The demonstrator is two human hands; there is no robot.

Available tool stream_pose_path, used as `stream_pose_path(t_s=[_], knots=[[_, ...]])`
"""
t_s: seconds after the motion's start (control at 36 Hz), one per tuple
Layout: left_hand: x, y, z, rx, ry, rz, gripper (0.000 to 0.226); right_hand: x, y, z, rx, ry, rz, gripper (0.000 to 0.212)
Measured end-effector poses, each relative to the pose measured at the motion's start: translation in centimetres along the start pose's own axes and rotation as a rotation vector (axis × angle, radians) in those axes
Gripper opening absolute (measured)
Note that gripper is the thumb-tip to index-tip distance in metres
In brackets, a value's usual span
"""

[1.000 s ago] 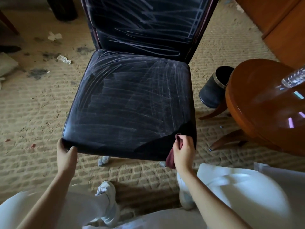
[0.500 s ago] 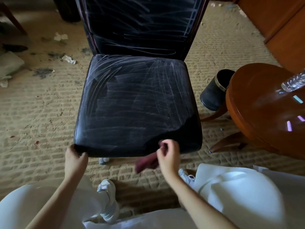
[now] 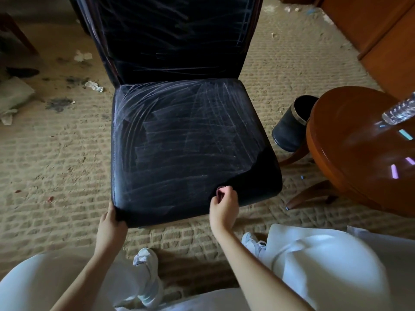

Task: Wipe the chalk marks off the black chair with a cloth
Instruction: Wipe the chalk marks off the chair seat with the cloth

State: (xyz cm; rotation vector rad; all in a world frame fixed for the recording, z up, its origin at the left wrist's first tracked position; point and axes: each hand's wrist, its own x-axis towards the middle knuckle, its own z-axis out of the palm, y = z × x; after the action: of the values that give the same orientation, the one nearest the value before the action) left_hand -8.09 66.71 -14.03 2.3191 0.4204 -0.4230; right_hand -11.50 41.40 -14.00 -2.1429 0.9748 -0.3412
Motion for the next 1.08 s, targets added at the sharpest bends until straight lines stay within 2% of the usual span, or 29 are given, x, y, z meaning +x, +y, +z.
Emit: stream_pose_path(t_s=[0.11, 0.19, 0.28, 0.33, 0.42, 0.5, 0.64, 0.78, 0.92, 1.08], knots=[[0.0, 0.2, -0.1, -0.001, 0.025, 0.026, 0.077, -3.2, -1.4, 2.2, -0.048, -0.130, -0.069, 0.012], [0.3, 0.1, -0.2, 0.004, 0.041, 0.032, 0.078, -6.7, -3.2, 4.6, -0.029, -0.317, -0.168, 0.013], [0.3, 0.4, -0.5, -0.015, 0.035, 0.009, 0.071, -9.3, -5.3, 6.3, 0.017, -0.580, -0.226, 0.016], [0.2, 0.8, -0.8, -0.105, 0.015, -0.060, 0.067, -9.6, -6.2, 6.3, 0.065, -0.632, -0.261, 0.017], [-0.3, 1.1, -0.9, -0.156, 0.030, -0.116, 0.067, -8.1, -5.5, 4.4, 0.151, -0.528, -0.283, 0.015], [-0.8, 1.4, -1.3, -0.178, 0.059, -0.093, 0.052, -4.9, -3.1, 1.0, 0.158, -0.359, -0.299, 0.010], [-1.4, 1.6, -1.7, -0.181, 0.029, -0.076, 0.042, 0.7, 0.6, -4.8, 0.057, -0.201, -0.214, 0.007], [-2.0, 1.2, -1.4, -0.186, -0.018, -0.088, 0.041, 4.3, 2.7, -6.7, 0.052, 0.008, -0.081, 0.004], [-3.1, 1.1, -0.7, -0.206, -0.076, -0.054, 0.036, 4.5, 1.9, -4.8, -0.023, -0.153, 0.033, 0.026], [-4.2, 1.9, -0.2, -0.225, -0.188, -0.032, 0.034, -0.7, -0.2, -1.1, -0.087, -0.176, -0.051, 0.042]])
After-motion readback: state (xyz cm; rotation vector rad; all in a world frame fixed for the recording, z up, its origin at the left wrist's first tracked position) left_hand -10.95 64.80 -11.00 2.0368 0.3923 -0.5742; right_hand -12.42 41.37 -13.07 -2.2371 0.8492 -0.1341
